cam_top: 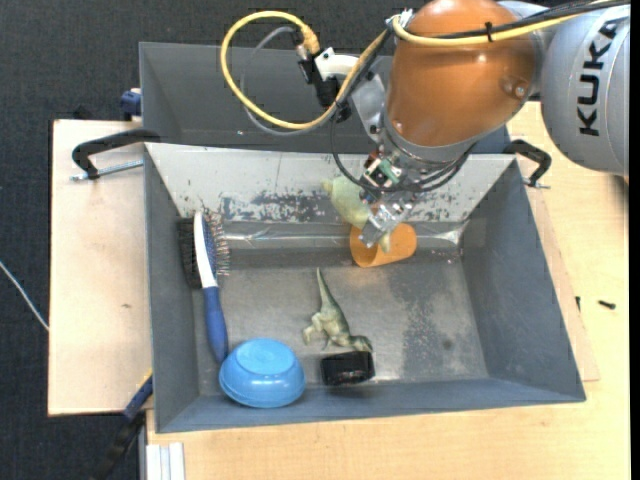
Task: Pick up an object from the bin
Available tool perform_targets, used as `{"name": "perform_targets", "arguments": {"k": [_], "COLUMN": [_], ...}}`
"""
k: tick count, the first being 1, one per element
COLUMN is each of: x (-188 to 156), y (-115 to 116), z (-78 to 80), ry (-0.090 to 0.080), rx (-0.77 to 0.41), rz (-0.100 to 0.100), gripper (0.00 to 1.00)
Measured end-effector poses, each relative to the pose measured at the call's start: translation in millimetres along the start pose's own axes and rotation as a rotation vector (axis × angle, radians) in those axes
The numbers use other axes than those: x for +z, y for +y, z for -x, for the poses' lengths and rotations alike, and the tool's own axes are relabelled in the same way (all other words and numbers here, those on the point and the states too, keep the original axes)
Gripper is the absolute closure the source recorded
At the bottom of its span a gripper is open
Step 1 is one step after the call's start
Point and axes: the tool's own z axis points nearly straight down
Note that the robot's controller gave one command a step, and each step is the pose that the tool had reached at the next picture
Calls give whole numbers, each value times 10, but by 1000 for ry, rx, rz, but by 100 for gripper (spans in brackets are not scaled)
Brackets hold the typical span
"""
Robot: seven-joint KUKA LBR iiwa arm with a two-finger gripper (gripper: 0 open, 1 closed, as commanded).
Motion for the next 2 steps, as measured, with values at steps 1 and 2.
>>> {"name": "perform_targets", "arguments": {"k": [1, 2], "x": [1126, -112], "y": [221, 76], "z": [-202, 72], "ry": [-12, -1], "rx": [-128, -138], "rz": [19, 0], "gripper": [100, 100]}}
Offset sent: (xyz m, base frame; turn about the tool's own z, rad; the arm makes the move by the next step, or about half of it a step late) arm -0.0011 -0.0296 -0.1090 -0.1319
